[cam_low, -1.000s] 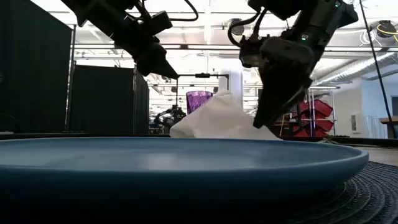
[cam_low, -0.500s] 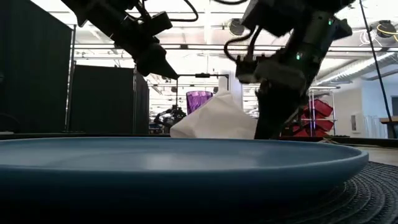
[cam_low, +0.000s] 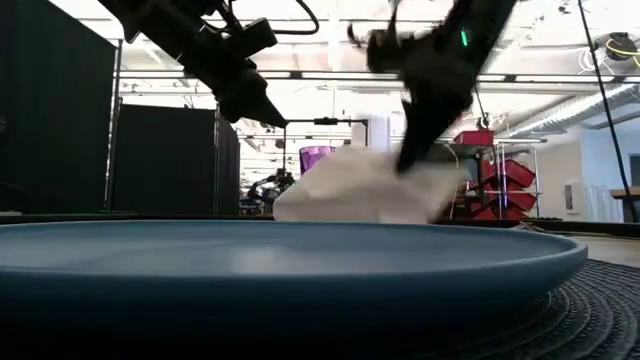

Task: Set table place
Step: Fold the white table napkin on the table

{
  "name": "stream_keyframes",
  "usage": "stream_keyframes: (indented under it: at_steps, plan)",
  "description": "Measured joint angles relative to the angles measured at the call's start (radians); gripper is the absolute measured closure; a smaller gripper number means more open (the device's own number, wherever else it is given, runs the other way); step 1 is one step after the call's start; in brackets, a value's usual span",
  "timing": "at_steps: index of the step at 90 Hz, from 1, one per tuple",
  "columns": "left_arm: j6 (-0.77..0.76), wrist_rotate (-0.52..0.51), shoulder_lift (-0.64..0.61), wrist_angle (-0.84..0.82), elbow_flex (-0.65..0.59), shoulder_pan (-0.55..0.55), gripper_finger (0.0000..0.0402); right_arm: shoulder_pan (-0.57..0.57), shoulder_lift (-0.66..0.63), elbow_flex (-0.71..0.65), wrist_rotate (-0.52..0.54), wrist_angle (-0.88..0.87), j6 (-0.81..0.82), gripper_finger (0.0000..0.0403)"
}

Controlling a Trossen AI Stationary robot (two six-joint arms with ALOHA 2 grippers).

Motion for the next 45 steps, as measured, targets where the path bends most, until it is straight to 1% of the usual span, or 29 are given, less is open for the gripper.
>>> stream_keyframes:
  at_steps: [7,14,31,38,45]
  plan:
    - [0.0,0.0,0.0,-0.001,0.0,0.0,0.0315,0.0,-0.007,0.11,0.063,-0.096,-0.035,0.0403]
    - [0.0,0.0,0.0,-0.001,0.0,0.0,0.0315,0.0,-0.007,0.227,0.12,-0.153,-0.086,0.0403]
    - [0.0,0.009,-0.005,0.004,0.0,-0.007,0.0315,-0.01,-0.009,0.456,0.196,-0.152,-0.211,0.0403]
    - [0.004,0.038,-0.012,0.043,0.0,-0.022,0.0315,-0.031,-0.009,0.522,0.233,-0.153,-0.249,0.0403]
    - [0.024,0.067,-0.029,0.096,0.0,-0.051,0.0315,-0.066,-0.009,0.569,0.24,-0.162,-0.275,0.0403]
